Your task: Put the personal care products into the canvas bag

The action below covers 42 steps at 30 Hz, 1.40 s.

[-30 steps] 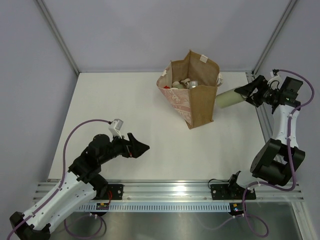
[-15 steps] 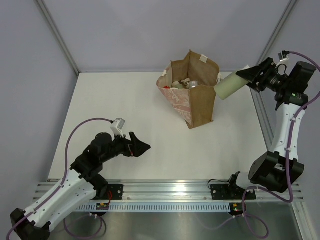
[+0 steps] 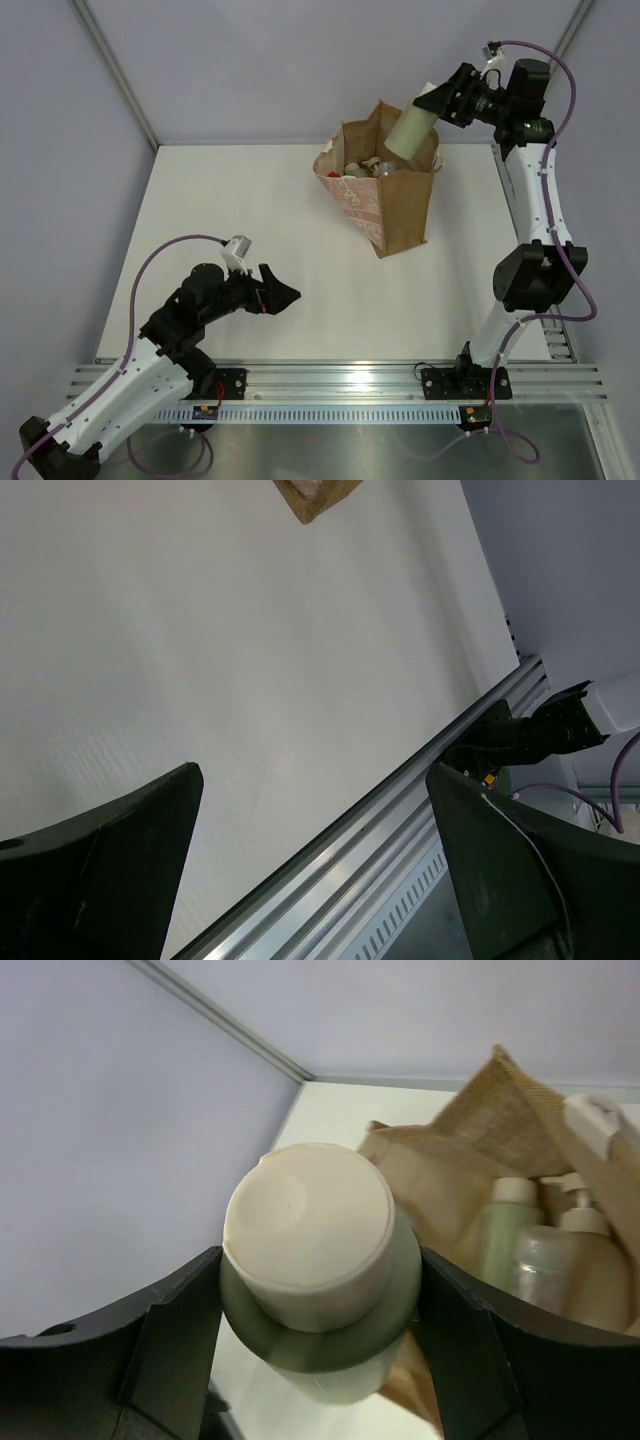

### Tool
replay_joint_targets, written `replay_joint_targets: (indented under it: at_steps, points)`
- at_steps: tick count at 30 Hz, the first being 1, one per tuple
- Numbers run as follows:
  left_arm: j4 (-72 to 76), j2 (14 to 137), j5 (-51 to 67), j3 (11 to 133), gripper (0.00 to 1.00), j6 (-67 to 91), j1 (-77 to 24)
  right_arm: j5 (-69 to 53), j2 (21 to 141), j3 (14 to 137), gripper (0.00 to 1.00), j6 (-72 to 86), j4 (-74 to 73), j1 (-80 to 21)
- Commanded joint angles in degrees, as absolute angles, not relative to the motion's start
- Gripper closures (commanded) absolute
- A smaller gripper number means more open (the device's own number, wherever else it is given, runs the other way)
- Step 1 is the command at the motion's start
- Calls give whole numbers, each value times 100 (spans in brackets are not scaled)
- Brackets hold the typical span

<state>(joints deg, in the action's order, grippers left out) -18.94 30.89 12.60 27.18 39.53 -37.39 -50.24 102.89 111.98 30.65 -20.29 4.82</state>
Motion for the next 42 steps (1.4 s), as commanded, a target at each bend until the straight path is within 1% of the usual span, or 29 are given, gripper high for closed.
replay_joint_targets:
  at_steps: [1,2,5,8,9,10,11,13,14,19,23,24,25,28,29,31,32,34,35,40,42]
  points:
    - [-1986,2997,1204,3006,1,3806,-3718,-3941,10608,11970,100,1401,-2925,71]
    - [-1995,2988,1178,3023,1,3797,-3718,-3885,10661,11962,100,884,-3031,36]
    - [-2021,2988,1169,3032,1,3797,-3718,-3560,10731,11778,100,169,-3392,-148]
    - [-2004,2971,1178,3032,1,3806,-3718,-3288,10714,11655,100,-682,-4102,-290]
    - [-1987,2962,1186,3032,1,3814,-3718,-3226,10627,11620,98,-851,-4226,-325]
    - [-1960,2953,1195,3032,1,3814,-3718,-3208,10574,11576,91,-1027,-4332,-334]
    - [-1916,2962,1213,3041,1,3806,-3718,-3138,10521,11488,64,-1298,-4481,-386]
    - [-1907,3058,1257,3163,1,3736,-3718,-2744,10336,11417,27,-1545,-4526,-439]
    - [-2055,3119,1213,3260,1,3605,-3718,-2725,10301,11478,1,-1651,-4709,-466]
    - [-2373,3462,1160,3875,1,3296,-3718,-2435,10064,11760,0,-1478,-4948,-466]
    - [-2574,3498,1152,4042,1,3129,-3718,-2321,9555,11769,0,-1240,-5053,-466]
    - [-2619,3481,1125,4069,1,3103,-3718,-2172,9284,11655,1,-1135,-5045,-457]
    - [-2680,3454,1108,4095,1,3033,-3718,-1736,9151,11567,0,-925,-5054,-457]
    - [-2987,3366,888,4253,1,2831,-3718,-935,8422,10883,0,-599,-5028,-361]
    - [-3119,3340,748,4289,1,2787,-3718,-827,8202,10341,1,-580,-4949,-326]
    - [-3242,3287,598,4368,1,2690,-3718,-572,7473,9698,0,-536,-4800,-220]
    - [-3339,3278,493,4386,1,2655,-3718,-502,6940,9042,0,-527,-4651,-211]
    - [-3384,3235,414,4403,1,2602,-3718,-230,6419,8379,0,-466,-4501,-202]
    - [-3427,3226,352,4395,1,2602,-3718,-150,5929,7793,0,-431,-4387,-202]
    - [-3410,3059,106,4166,1,2689,-3718,255,4844,6542,1,-378,-4386,-202]
    - [-3393,3006,88,4105,1,2724,-3718,412,4431,6364,1,-430,-4394,-211]
